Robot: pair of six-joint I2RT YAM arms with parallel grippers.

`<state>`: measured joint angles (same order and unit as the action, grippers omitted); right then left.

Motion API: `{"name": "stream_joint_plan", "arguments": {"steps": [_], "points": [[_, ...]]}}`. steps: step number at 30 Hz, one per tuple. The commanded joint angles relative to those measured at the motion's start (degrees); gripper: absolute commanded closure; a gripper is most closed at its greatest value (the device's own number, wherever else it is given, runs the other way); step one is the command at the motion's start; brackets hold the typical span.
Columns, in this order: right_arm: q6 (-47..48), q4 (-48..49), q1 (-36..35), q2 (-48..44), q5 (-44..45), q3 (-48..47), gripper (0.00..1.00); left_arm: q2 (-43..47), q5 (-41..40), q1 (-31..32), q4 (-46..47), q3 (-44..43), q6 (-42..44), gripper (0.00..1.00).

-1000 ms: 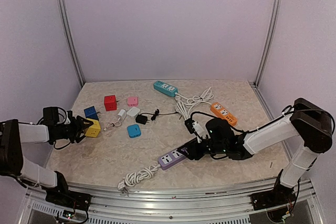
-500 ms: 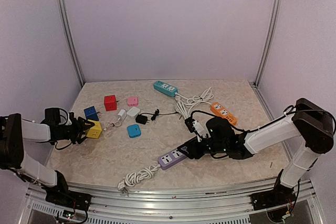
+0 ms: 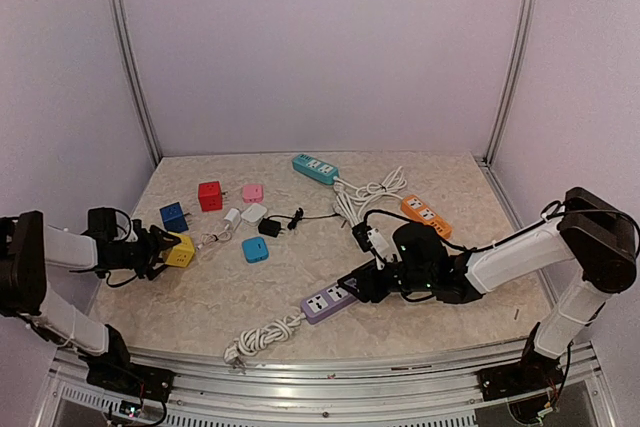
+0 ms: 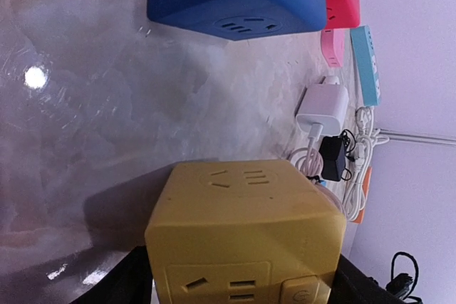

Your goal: Pull the plug off the socket

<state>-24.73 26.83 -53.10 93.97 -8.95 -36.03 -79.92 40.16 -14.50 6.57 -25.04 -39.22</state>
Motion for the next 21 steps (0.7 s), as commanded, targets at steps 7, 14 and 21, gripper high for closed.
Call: {"name": "stream_joint_plan", "arguments": {"steps": [7,14,21], "points": [[0.2,-0.6,-0.4,-1.7,0.6,0.0,0.49,7.5,-10.7,-0.7,-8.9,1.3,-0.9,0.12],[0.1,-0.5,-0.4,-1.7,0.5,-0.1,0.49,13.0,-13.2,-1.2,-13.3,0.2,-0.3,0.12],[1.1,-2.3,-0.5,-2.8,1.3,-0.6,0.47,17.4,-12.0,-1.3,-14.5,-0.6,-2.3,0.02]]}}
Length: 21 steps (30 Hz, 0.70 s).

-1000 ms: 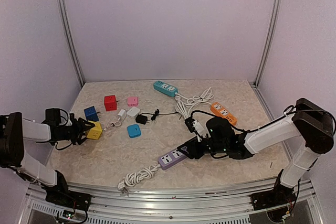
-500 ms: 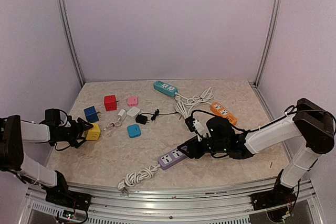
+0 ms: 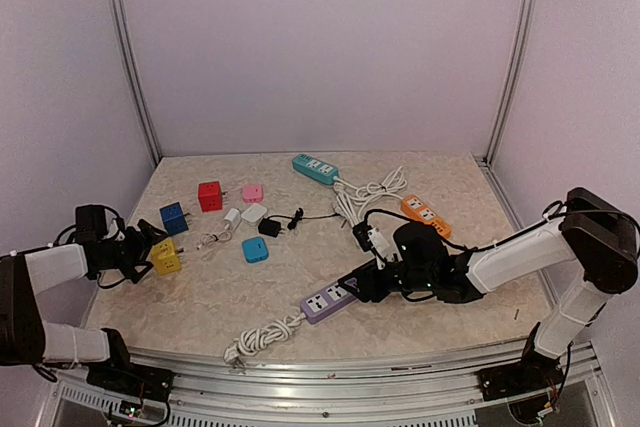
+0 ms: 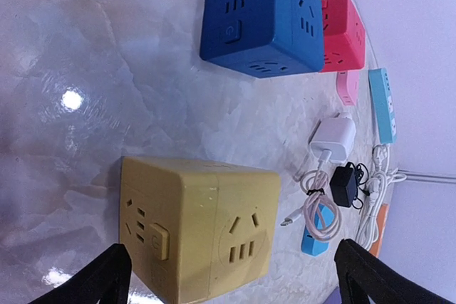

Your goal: Pull the plug off the socket

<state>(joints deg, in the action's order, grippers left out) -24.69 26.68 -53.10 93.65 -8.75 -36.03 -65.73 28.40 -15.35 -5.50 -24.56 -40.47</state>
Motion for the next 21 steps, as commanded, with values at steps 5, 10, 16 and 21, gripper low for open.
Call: {"name": "stream_joint_plan", "arguments": {"steps": [5,10,16,21], "points": [[2.9,-5.5,-0.2,-5.2,3.0,-1.6,0.37,7.1,0.5,0.1,-7.7,-6.2,0.5,0.01],[5.0,-9.0,1.0,-8.7,4.9,-2.7,0.24,9.5,-1.1,3.6,-12.5,-12.1,2.9,0.01],[6.8,-13.0,4.2,-14.6,6.2,-2.9,0.12,7.8,-9.7,16.6,-17.6,-21.8,8.1,0.01],[8.1,-16.4,7.3,-19.7,6.7,-2.4,0.1,3.0,-12.1,32.2,-18.9,-29.0,15.7,0.01]]}}
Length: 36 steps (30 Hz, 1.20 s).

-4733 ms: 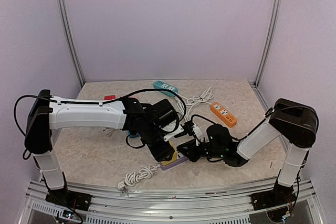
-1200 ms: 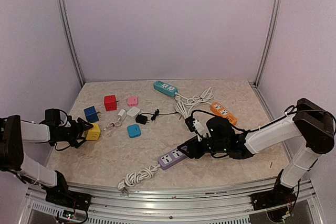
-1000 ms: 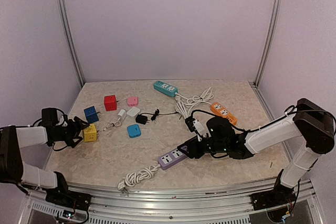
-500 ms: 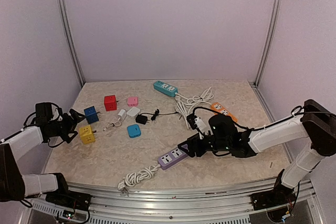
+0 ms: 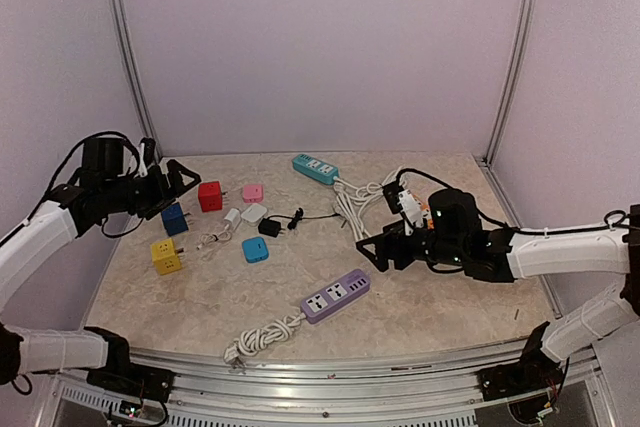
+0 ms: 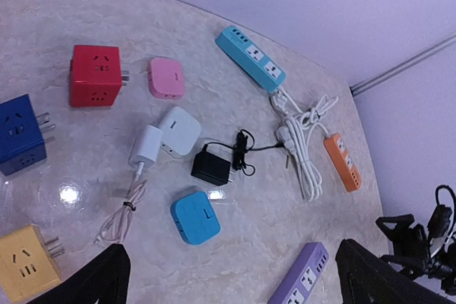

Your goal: Pull the plug off the socket

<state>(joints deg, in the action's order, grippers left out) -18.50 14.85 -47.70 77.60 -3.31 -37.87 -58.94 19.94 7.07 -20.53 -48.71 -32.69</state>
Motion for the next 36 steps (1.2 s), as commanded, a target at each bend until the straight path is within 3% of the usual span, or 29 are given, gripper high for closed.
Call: {"name": "stream_joint_plan", "arguments": {"steps": [1,5,10,16,24,36], "points": [[2.0,-5.2,2.4,-4.5,1.3,-0.3,0.1,-5.1,-5.3,13.5,-5.2,-6.5,9.5,0.01],[2.1,-6.8,4.3,-8.0,1.2,1.1,0.08,-14.5,-7.7,25.7,-13.3,-12.1,15.9,0.01],[1.9,-7.6,5.6,-11.0,1.7,3.6,0.08,-20.7,-8.1,36.4,-18.8,-13.0,18.9,0.01],[1.9,-8.6,7.1,-13.3,2.1,4.9,0.07,-28.8,-13.5,44.7,-21.2,-14.1,20.0,0.02],[1.5,-9.0,8.8,-15.7,2.2,5.6,0.05,-39.1,-19.6,49.9,-22.8,-19.7,21.4,0.15],[1.6,-9.5,9.4,-16.9,2.4,6.2,0.04,-48.5,-15.4,52.2,-21.3,-23.4,23.1,0.5]]}}
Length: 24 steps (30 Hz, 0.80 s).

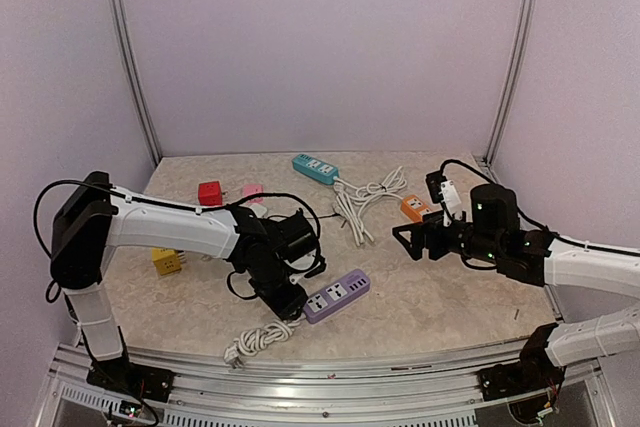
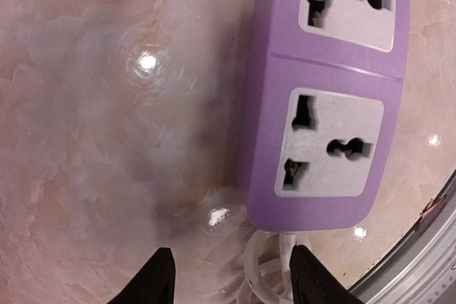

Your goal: Pull the plug off the socket

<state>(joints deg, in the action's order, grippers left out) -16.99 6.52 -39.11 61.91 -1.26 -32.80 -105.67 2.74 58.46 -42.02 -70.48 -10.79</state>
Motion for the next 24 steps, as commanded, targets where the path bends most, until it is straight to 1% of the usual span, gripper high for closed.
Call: {"name": "stream_joint_plan", "arguments": {"steps": [1,5,8,14,19,22,24], "points": [[0.0,-1.1,0.9,-1.2,0.4,1.2,0.04,-2.0,2.3,0.8,0.6,-1.5,1.2,0.51],[-0.1,-1.0,1.0,-1.3,0.5,1.3,0.04,-2.8,2.9,0.8,2.2,-2.3,1.3,0.53],[-0.1,-1.2,1.1,-1.6,0.7,1.2,0.04,-4.0,2.8,0.7,4.1,-4.4,1.5,0.53],[-0.2,-1.5,1.5,-2.5,0.9,1.1,0.04,-9.1,4.9,-2.0,11.5,-9.7,0.9,0.54],[0.0,-2.5,1.8,-3.5,0.9,1.2,0.04,-14.7,4.0,-3.5,13.7,-18.9,3.1,0.57],[0.1,-3.0,2.1,-4.0,0.9,1.2,0.04,-18.2,3.5,-3.5,13.7,-24.5,4.4,0.56],[0.1,-3.2,2.2,-4.1,0.9,1.2,0.04,-20.4,3.5,-4.1,14.8,-26.8,4.5,0.56]]}}
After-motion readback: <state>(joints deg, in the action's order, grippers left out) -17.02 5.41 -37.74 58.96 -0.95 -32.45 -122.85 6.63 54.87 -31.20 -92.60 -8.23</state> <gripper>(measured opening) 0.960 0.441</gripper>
